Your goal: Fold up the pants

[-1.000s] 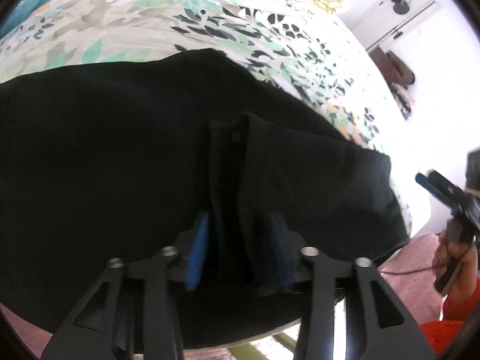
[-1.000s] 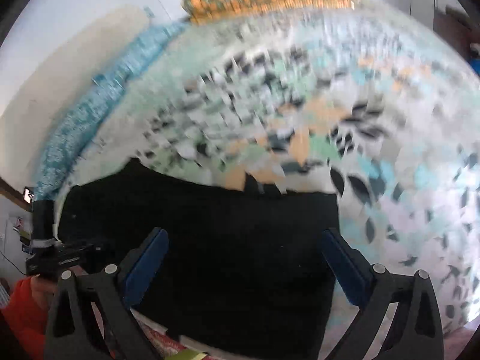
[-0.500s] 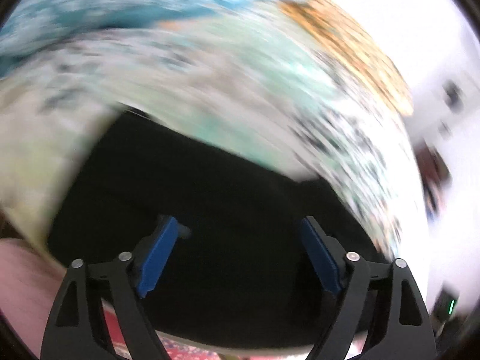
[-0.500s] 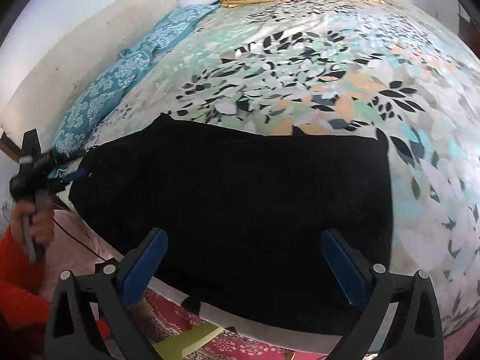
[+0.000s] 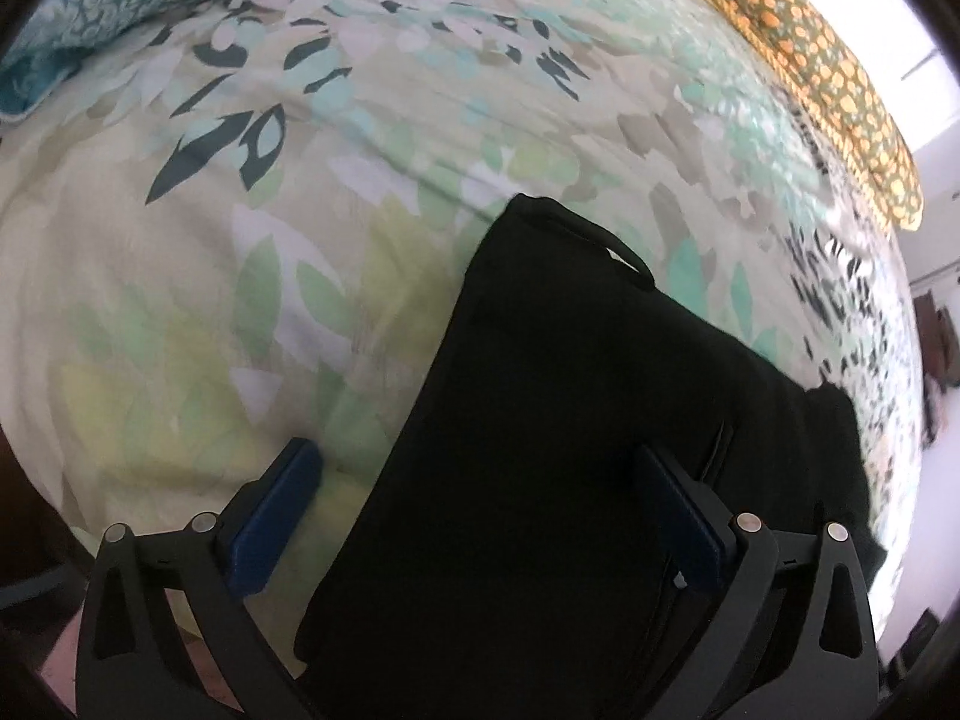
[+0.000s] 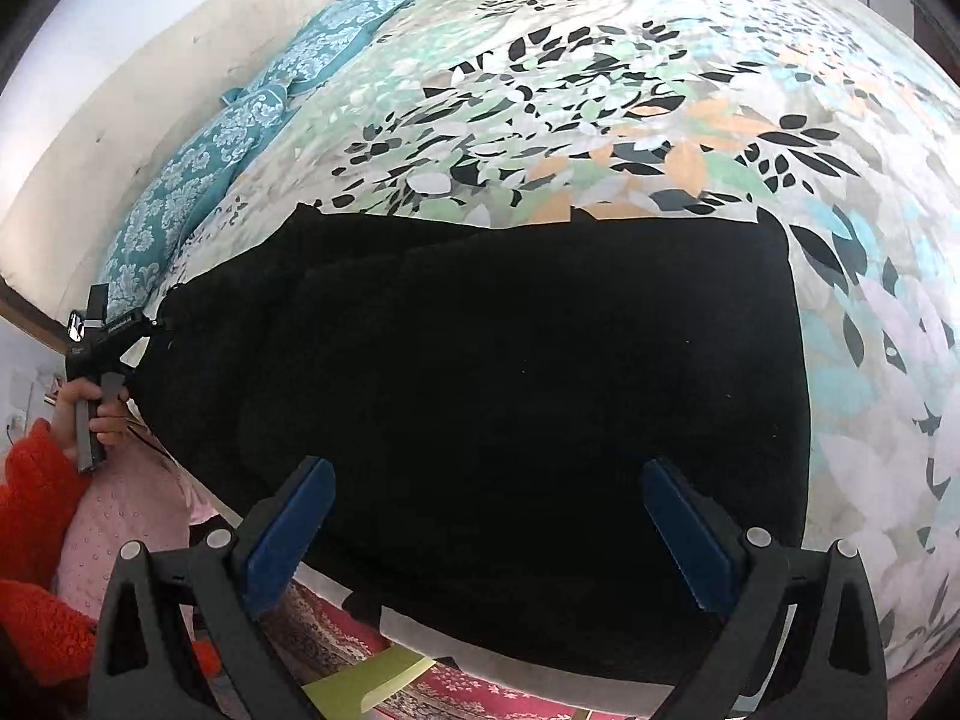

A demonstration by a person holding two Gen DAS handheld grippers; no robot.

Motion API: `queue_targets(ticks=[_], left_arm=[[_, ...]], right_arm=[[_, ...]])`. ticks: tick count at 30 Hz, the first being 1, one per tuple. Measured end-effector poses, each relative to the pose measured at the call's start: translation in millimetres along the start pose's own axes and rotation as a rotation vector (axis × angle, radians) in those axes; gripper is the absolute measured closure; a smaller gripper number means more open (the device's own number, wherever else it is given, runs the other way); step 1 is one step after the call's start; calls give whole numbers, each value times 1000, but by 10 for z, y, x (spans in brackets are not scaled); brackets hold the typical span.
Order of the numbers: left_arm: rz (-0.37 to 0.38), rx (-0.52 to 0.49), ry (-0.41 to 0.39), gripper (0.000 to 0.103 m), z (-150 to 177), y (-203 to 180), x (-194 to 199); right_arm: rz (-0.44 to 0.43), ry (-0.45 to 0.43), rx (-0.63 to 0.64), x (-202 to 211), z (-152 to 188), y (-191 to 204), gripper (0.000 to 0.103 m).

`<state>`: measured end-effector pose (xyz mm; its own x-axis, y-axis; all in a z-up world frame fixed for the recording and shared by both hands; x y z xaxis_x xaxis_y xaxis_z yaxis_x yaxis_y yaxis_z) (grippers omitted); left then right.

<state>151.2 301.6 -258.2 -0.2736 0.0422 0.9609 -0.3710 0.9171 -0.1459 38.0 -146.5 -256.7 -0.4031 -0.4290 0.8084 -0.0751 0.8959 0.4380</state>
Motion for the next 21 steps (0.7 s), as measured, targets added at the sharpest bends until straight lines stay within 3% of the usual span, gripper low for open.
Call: queue_targets(ticks=[4, 8, 14, 21], left_arm=[[20, -23, 0, 4, -34, -17, 19], [81, -23, -3, 26, -4, -58, 84], [126, 1, 9, 49, 2, -93, 110], [113, 5, -1, 53, 1, -120, 120]], right_arm=[[21, 5, 12, -30, -2, 14, 2], [31, 5, 17, -53, -1, 21, 1], [43, 9, 37, -69, 13, 36, 1], [62, 17, 53, -94, 25, 49, 0]])
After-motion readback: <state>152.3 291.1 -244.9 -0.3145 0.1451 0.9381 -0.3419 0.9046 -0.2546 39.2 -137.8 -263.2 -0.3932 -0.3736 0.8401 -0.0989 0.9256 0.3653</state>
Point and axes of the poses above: each gripper's, at about its wrist camera, not at the fingertips, and x roughly against the way its jaws point, y to its left, z to its underside, the point moved 7 cm from there along -x, roughly the way its jaws point, and after that the axes turned 6 degrees about -z, right-handed, at the moved point
